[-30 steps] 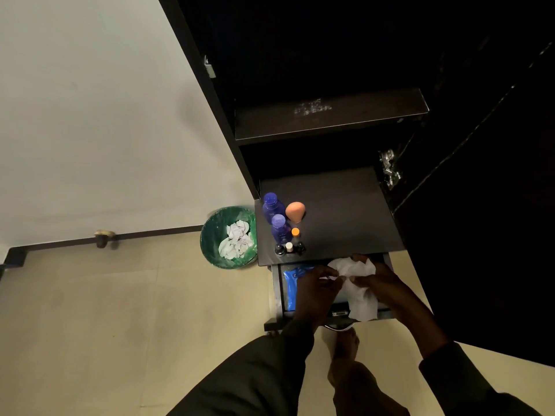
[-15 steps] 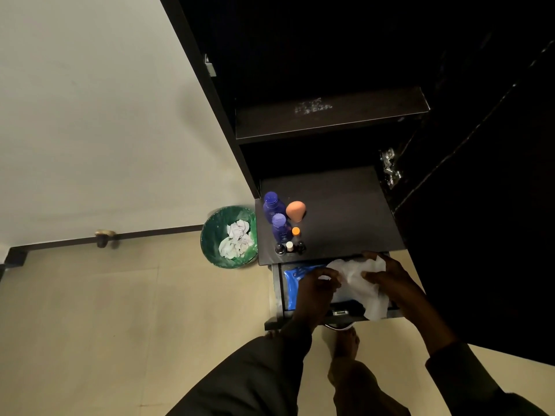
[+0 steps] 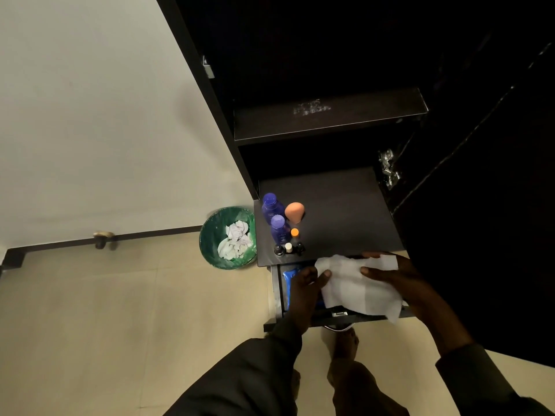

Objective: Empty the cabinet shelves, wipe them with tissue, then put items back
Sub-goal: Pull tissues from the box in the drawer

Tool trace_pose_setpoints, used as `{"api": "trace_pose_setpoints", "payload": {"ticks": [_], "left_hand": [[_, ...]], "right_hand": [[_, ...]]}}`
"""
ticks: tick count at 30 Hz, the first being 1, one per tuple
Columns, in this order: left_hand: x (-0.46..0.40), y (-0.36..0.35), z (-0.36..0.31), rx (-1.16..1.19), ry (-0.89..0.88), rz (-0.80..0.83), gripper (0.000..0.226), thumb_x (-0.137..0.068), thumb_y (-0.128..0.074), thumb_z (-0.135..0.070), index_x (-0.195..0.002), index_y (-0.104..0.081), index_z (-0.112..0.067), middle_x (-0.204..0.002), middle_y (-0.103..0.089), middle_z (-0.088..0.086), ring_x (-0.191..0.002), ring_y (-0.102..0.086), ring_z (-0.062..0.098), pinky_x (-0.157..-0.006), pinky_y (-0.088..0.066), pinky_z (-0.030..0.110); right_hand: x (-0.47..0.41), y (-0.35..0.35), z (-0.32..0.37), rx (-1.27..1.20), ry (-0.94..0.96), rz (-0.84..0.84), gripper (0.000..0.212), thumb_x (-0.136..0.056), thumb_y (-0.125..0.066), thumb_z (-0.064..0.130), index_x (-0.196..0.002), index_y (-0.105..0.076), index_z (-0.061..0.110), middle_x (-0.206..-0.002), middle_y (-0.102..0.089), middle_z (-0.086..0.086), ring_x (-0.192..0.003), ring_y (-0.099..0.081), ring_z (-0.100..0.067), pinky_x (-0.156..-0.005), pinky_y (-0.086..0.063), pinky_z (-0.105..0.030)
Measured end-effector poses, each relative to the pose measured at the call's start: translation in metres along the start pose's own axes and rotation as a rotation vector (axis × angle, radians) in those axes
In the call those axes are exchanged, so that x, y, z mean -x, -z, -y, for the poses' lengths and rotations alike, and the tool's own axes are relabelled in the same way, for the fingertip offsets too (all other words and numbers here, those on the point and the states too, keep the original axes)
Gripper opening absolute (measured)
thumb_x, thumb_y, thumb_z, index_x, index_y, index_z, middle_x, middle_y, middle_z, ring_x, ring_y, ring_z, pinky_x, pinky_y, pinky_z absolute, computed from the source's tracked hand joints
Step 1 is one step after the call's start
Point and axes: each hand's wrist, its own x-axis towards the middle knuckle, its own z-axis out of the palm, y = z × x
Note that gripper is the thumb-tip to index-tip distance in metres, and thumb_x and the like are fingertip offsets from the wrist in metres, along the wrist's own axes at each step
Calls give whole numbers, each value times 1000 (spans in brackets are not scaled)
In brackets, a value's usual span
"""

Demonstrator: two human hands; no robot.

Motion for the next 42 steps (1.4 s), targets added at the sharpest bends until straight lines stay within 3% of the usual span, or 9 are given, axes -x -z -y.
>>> {"api": "trace_pose_setpoints", "payload": {"ticks": [3,7,12,19,26,29,32,36,42], "left_hand": [[-4,4,5,-79,-49,-83,20,-91,-67,-23,-107,-67,-11,-111,-71,7,-102,-68,25,-89,-57,48],[-9,8,10,-129,-73,-181,24,-85,-75,-22,-101,-70,-6,-102,-73,6,-96,-69,24,-85,-59,42],[-8,11,14,-136,-135,-176,20,-87,-72,-16,-98,-69,0,-99,-71,5,-95,-67,21,-74,-57,23],[-11,14,11,201,-46,-146,5,-89,-67,-9,-91,-64,-6,-99,-71,12,-93,-68,24,-72,-57,27],[-11,14,6,450,165,48,48,-93,-60,-23,-135,-51,-1,-132,-59,21,-120,-59,37,-91,-56,44],[-10,13,2,470,204,85,48,-98,-52,-33,-138,-50,-6,-135,-58,20,-121,-58,36,-89,-57,43],[-7,4,-9,384,235,133,47,-101,-43,-38,-131,-55,-5,-128,-62,20,-111,-63,31,-91,-54,40],[-12,3,-3,258,177,44,42,-92,-62,-31,-126,-61,-5,-124,-65,16,-112,-63,32,-93,-55,45],[-15,17,10,347,72,-154,22,-96,-59,-28,-107,-66,-10,-106,-71,16,-101,-67,35,-85,-57,47]], "right_hand": [[-4,2,0,6,3,-92,28,-83,-74,22,-104,-62,36,-100,-54,15,-90,-52,-13,-82,-46,-34],[-10,6,-6,68,-20,-107,47,-82,-74,32,-127,-59,27,-128,-55,-3,-110,-52,-26,-94,-49,-46],[-9,9,-5,36,-16,-134,39,-83,-74,25,-119,-59,26,-118,-53,-3,-104,-52,-25,-84,-48,-40],[-9,8,-3,57,-2,-201,43,-82,-76,17,-118,-52,15,-120,-54,-16,-99,-51,-28,-87,-44,-42],[-10,6,2,33,-64,-165,61,-88,-69,20,-140,-42,7,-137,-48,-19,-118,-49,-37,-86,-37,-36],[-10,5,5,17,-90,-152,57,-84,-73,26,-133,-51,8,-130,-54,-17,-102,-51,-28,-85,-40,-37],[-6,0,8,10,-139,-130,65,-77,-78,38,-132,-53,12,-129,-57,-15,-111,-57,-34,-90,-47,-42],[-7,0,10,47,-110,-174,54,-81,-76,32,-126,-56,9,-120,-57,-15,-101,-54,-29,-85,-42,-38],[0,9,10,21,-53,-280,41,-86,-72,25,-117,-60,2,-112,-61,-18,-99,-57,-34,-87,-45,-42]]}}
